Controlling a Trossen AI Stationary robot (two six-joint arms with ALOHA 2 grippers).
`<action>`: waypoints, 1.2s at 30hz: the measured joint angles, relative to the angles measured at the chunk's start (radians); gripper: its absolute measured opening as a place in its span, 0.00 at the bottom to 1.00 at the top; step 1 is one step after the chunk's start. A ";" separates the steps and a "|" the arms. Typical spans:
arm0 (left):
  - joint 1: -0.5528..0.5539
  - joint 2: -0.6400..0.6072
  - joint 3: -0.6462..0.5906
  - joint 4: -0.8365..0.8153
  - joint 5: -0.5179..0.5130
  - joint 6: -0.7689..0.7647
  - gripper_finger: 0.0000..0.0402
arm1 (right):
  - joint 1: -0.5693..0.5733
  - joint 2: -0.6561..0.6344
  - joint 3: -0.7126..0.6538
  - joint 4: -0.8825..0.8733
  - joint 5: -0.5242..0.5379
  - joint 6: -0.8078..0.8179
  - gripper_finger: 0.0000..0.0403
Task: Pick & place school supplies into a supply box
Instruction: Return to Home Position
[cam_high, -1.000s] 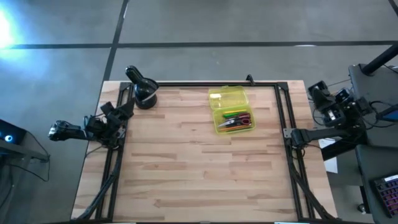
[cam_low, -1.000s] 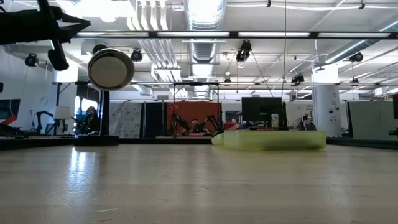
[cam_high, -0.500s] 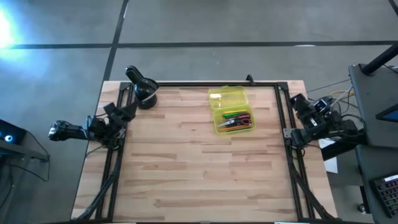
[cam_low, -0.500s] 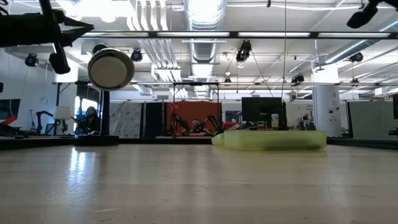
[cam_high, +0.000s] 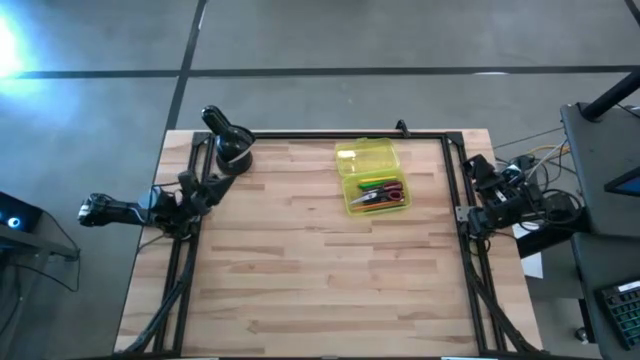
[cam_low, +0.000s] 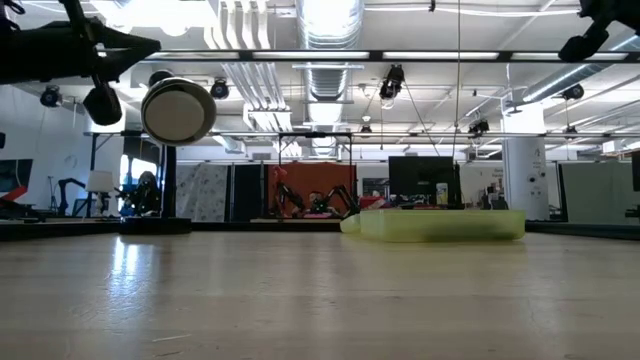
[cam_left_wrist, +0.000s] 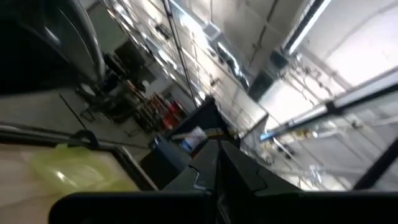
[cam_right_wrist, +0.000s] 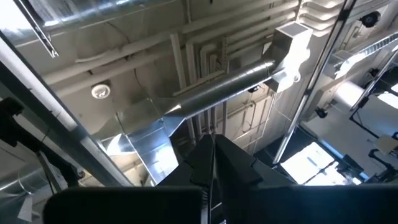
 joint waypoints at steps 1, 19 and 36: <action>0.000 0.000 0.000 -0.016 0.021 -0.002 0.00 | 0.000 0.000 0.000 -0.008 0.001 -0.002 0.02; 0.000 0.000 0.000 -0.320 0.072 -0.089 0.00 | 0.000 0.000 0.000 -0.241 0.025 -0.099 0.02; 0.001 0.025 0.000 -0.395 0.069 -0.013 0.00 | 0.000 0.000 0.000 -0.646 0.022 0.056 0.02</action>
